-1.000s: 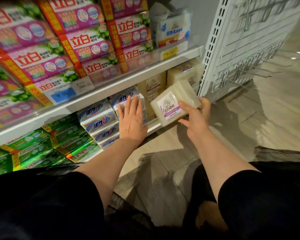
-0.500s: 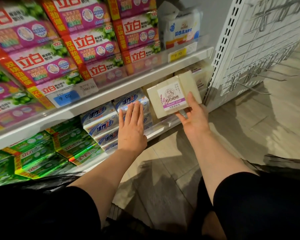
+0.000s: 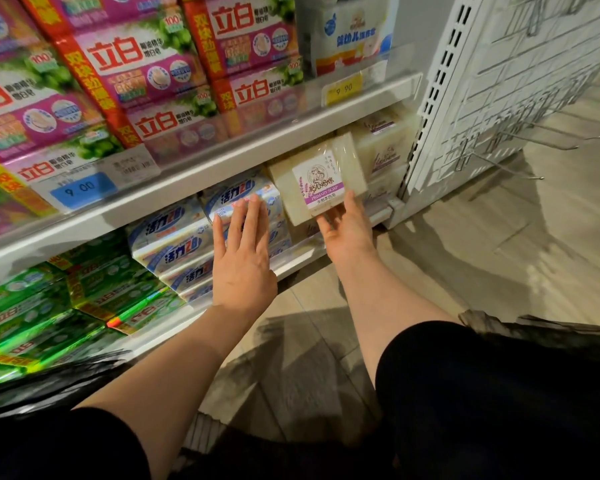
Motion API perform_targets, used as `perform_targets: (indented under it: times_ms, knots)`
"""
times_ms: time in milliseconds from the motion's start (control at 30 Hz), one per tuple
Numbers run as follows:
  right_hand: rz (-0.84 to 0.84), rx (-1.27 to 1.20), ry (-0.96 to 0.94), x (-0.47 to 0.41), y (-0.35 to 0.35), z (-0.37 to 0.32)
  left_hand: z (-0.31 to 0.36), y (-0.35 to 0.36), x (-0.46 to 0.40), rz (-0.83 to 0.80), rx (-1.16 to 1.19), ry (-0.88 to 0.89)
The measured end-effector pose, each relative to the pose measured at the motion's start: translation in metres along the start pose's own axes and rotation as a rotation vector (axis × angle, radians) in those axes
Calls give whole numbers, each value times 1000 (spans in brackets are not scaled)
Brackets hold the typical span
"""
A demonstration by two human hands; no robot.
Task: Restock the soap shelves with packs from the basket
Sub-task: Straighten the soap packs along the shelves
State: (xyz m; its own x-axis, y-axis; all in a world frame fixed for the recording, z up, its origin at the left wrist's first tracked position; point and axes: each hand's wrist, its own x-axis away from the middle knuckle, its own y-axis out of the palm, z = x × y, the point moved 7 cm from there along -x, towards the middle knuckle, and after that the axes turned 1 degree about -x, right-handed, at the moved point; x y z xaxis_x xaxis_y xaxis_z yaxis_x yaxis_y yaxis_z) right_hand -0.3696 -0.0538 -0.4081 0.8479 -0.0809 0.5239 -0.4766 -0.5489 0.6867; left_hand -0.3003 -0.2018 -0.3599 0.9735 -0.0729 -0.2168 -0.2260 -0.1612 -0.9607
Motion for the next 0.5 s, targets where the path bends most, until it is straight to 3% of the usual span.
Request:
perform_targets:
  times_ms: [367,500]
  knots:
    - [80,89,-17,-3,10,9,0,2,-1,29,-3,-2]
    - [333,433,-112,-3,10,6,0,3,0,15,1,7]
